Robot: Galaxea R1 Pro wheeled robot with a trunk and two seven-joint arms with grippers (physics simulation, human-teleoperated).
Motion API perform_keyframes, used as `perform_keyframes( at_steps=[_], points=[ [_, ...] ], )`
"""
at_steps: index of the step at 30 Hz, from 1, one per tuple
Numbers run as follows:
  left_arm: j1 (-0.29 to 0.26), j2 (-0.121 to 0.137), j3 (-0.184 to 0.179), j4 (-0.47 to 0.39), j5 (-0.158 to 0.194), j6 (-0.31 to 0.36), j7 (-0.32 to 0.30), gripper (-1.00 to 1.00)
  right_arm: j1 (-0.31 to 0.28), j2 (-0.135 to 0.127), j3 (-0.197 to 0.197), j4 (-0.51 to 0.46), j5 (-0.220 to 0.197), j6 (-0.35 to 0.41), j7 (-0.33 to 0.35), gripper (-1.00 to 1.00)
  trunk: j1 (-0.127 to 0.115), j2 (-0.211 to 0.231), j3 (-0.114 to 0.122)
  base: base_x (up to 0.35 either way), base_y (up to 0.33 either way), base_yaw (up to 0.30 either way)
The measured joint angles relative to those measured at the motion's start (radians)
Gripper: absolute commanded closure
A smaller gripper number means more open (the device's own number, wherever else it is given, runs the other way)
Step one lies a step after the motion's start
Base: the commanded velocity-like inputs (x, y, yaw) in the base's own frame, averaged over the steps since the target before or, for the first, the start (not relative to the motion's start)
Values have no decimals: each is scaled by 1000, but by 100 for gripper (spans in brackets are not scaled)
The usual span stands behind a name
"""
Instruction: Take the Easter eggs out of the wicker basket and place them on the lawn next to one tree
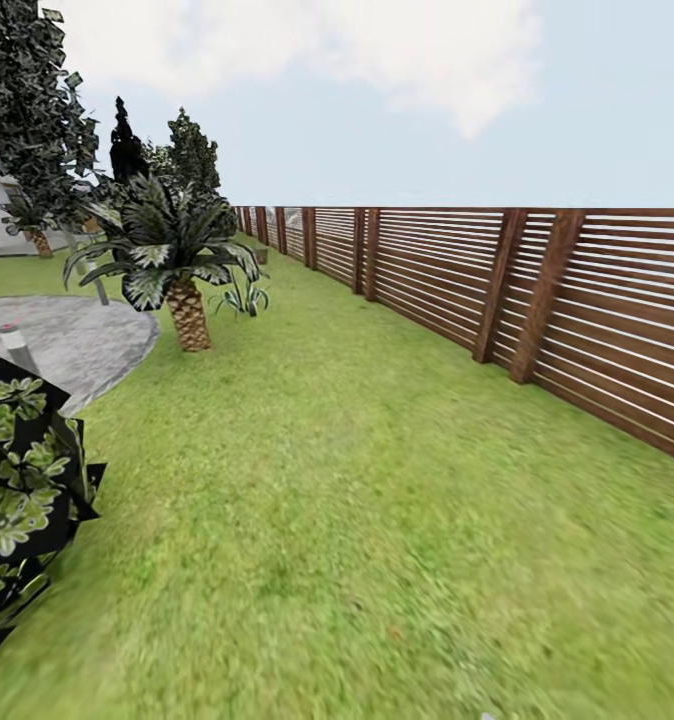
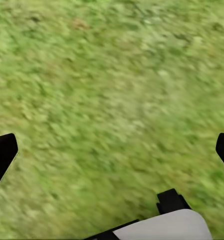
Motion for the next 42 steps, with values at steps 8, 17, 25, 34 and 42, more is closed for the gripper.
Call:
perform_keyframes(
  at_steps=[8, 17, 25, 34, 42],
  points=[
    [0, 1, 0, 0, 0, 0, 0, -100, 0, 1, 0, 0, 0, 0, 0, -100, 0, 0, 0, 332, 0, 0],
    [0, 1, 0, 0, 0, 0, 0, -100, 0, 1, 0, 0, 0, 0, 0, -100, 0, 0, 0, 332, -4, 0],
    [0, 1, 0, 0, 0, 0, 0, -100, 0, 0, 0, 0, 0, 0, 0, -100, 0, 0, 0, 332, -77, 101],
    [0, 1, 0, 0, 0, 0, 0, -100, 0, 0, 0, 0, 0, 0, 0, -100, 0, 0, 0, 332, -91, 100],
    [0, 1, 0, 0, 0, 0, 0, -100, 0, 0, 0, 0, 0, -1, 0, -100, 0, 0, 0, 332, -116, 1]
  ],
)
